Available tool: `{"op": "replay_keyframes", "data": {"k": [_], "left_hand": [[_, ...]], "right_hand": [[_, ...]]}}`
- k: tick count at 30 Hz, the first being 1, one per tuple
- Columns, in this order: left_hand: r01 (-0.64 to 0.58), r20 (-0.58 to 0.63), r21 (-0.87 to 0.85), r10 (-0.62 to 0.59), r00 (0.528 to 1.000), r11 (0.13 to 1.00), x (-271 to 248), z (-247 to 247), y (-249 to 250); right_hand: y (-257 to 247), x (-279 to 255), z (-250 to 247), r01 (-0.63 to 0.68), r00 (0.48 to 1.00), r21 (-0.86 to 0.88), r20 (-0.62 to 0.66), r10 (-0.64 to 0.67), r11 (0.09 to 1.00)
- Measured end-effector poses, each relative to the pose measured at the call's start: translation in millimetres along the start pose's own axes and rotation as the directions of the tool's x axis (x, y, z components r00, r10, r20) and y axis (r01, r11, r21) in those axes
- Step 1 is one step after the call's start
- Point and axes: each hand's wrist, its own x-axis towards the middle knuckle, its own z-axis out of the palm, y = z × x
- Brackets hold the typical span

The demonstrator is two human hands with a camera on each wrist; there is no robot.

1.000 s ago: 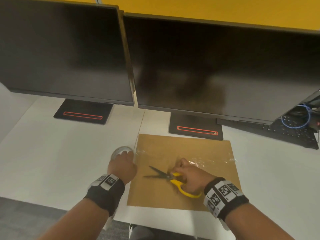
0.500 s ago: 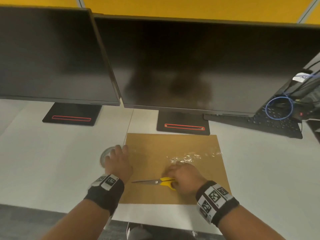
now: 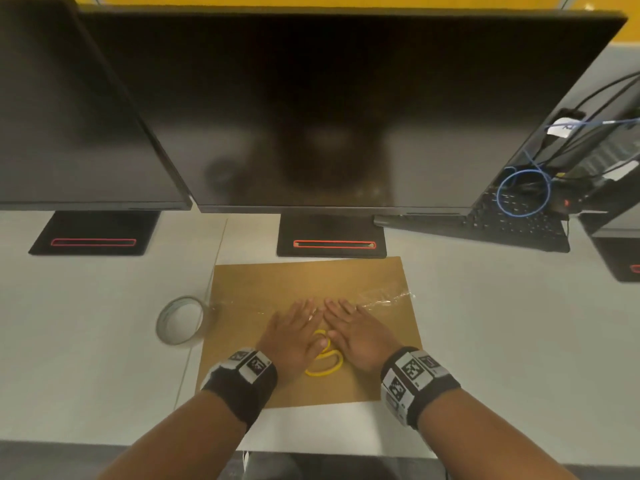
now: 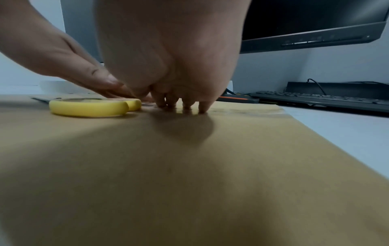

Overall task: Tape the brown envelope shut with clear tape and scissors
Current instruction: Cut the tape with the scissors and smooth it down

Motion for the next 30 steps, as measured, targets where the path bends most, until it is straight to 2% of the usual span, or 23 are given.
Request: {"op": "replay_keyframes", "data": {"k": [6,10,13,17,21,24,27,28,29,30], "left_hand": [[0.028,0.016,0.007,-0.029,0.999,1.0,0,6,-1],[0.034,0.028,-0.014,-0.034,0.999,0.999,1,6,-1],[0.031,0.033,-0.035,-0.03,0.999,0.999,1,5,-2],[0.028,0.041,-0.055,-0.026,0.999,0.998,2,6,-4],[0.024,0.047,-0.048,-0.022,0.999,0.999,1,6,-5],[0.037,0.055,-0.049,-0.035,0.998,0.998,1,5,-5],[0.038,0.059,-0.065,-0.034,0.998,0.997,1,3,-5],[0.036,0.058,-0.068,-0.032,0.998,0.997,1,1,-5],[0.029,0.056,-0.068,-0.026,0.998,0.997,1,-1,-6],[0.016,0.051,-0.073,-0.012,0.999,0.997,0,-3,-8]], "right_hand": [[9,-3,14,-0.029,0.996,0.02,-0.083,0.031,0.999],[14,-9,22,-0.14,0.974,0.063,-0.168,0.149,0.988],[23,-13,23,-0.267,0.937,0.093,-0.207,0.281,0.959],[41,-19,21,-0.42,0.861,0.14,-0.25,0.442,0.897],[47,-22,13,-0.497,0.809,0.222,-0.23,0.541,0.839],[45,-22,7,-0.526,0.811,0.199,-0.175,0.559,0.827],[38,-20,-4,-0.588,0.793,0.085,-0.132,0.594,0.804],[33,-19,-9,-0.573,0.802,0.065,-0.161,0.576,0.817],[26,-16,-13,-0.511,0.832,0.053,-0.221,0.509,0.858],[18,-13,-17,-0.398,0.876,0.047,-0.278,0.395,0.916]]}}
